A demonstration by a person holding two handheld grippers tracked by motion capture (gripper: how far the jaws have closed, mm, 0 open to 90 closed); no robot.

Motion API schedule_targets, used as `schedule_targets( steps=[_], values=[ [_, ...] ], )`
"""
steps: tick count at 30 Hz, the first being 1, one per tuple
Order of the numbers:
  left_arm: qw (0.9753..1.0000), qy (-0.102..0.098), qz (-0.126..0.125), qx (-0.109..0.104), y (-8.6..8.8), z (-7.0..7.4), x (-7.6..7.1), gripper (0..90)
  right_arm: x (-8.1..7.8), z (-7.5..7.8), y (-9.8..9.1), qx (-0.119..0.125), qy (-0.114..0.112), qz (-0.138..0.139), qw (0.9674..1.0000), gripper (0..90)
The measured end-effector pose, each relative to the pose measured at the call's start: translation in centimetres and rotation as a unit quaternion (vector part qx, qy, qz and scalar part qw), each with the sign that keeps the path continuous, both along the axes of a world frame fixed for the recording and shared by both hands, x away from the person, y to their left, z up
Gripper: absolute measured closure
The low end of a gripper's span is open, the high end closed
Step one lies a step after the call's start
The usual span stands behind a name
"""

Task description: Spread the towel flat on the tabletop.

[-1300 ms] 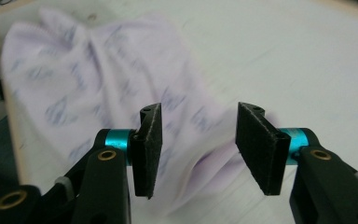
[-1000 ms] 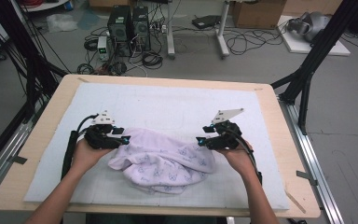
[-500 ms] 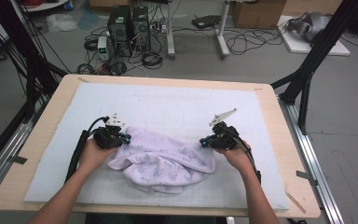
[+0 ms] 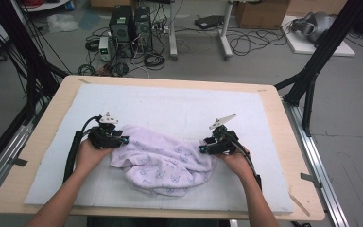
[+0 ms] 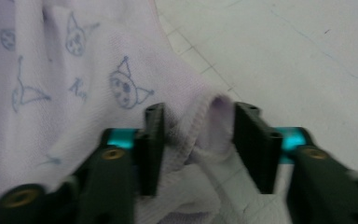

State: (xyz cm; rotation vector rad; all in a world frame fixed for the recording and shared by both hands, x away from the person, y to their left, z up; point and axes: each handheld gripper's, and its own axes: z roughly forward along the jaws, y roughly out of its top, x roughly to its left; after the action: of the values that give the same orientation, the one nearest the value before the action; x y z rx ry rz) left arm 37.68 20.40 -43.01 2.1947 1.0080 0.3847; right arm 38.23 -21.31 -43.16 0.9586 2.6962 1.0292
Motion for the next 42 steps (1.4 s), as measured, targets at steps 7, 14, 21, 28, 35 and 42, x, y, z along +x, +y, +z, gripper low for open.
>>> schedule_targets(
  steps=[7,14,21,28,35,42],
  values=[
    [0.9996,-0.024,-0.006,0.014,-0.5,0.4,0.0,87.6,0.0,1.2,-0.5,0.001,-0.003,0.026,0.9996,84.2],
    [0.9947,-0.090,0.047,-0.019,0.4,4.6,2.0,88.1,2.2,6.4,-1.8,0.029,-0.064,-0.012,0.9974,84.3],
    [0.9782,-0.165,0.120,-0.037,-0.3,10.6,6.7,67.4,6.5,12.6,-1.5,0.048,-0.165,-0.096,0.9805,60.6],
    [0.9899,-0.100,0.079,-0.062,0.7,7.5,5.7,56.7,6.0,8.3,-1.6,0.042,-0.110,-0.072,0.9904,49.0],
    [0.9949,-0.073,0.026,-0.064,1.3,4.6,1.3,49.5,1.0,4.7,-2.6,0.061,-0.097,-0.048,0.9923,46.9],
    [0.9926,-0.064,-0.019,-0.101,1.5,3.1,-3.2,45.4,-4.5,3.6,-2.7,0.079,-0.120,-0.015,0.9895,42.0]
  ],
)
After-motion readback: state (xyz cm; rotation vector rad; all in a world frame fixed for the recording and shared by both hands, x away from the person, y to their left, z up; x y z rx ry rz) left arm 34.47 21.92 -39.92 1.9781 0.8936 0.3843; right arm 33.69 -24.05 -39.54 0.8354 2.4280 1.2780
